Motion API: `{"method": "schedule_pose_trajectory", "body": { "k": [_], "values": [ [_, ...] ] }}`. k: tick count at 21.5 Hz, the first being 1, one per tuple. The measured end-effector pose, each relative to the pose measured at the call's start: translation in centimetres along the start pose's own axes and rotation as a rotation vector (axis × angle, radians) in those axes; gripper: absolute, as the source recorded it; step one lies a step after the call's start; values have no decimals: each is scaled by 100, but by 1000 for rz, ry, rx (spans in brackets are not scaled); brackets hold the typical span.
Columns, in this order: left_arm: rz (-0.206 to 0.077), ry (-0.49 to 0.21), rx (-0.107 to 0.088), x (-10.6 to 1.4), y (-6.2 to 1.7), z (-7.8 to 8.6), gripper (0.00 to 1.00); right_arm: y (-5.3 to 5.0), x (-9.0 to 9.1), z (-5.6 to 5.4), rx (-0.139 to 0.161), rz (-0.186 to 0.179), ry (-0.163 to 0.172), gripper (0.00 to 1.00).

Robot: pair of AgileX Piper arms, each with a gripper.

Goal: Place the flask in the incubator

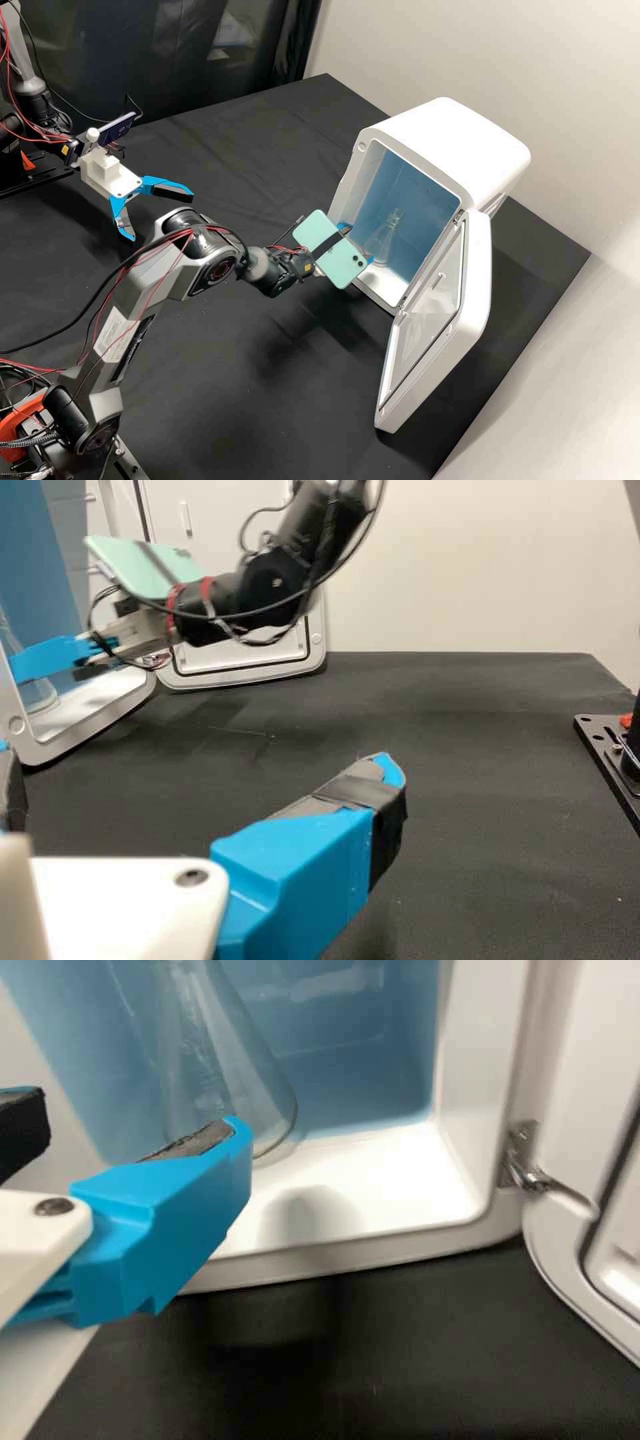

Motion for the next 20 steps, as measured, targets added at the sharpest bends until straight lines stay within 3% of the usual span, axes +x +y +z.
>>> {"method": "schedule_pose_trajectory", "body": {
  "k": [1, 3, 6, 9, 11, 13, 15, 18, 20],
  "values": [
    [0, 1, 0, 0, 0, -1, 100, -26, -96, -14, -1, 6, 15, 100],
    [3, 8, 0, 0, 2, -7, 100, -49, -294, -49, -40, 23, 52, 100],
    [18, 42, -15, -6, 18, -28, 100, -119, -613, -83, -90, 46, 124, 100],
    [40, 68, -24, -62, 46, -33, 100, -124, -922, -71, -98, 101, 180, 100],
    [50, 76, -26, -88, 59, -31, 100, -96, -1096, -35, -72, 145, 206, 100],
    [61, 85, -32, -97, 73, -26, 100, -37, -1210, 5, -7, 146, 207, 100],
    [78, 96, -40, -124, 88, 5, 100, 26, -1293, 66, 35, 153, 192, 100],
    [96, 111, -8, -148, 108, 40, 100, 77, -1358, 109, 60, 166, 179, 100],
    [99, 109, 3, -158, 109, 57, 100, 81, -1388, 126, 71, 162, 176, 100]
  ]
}}
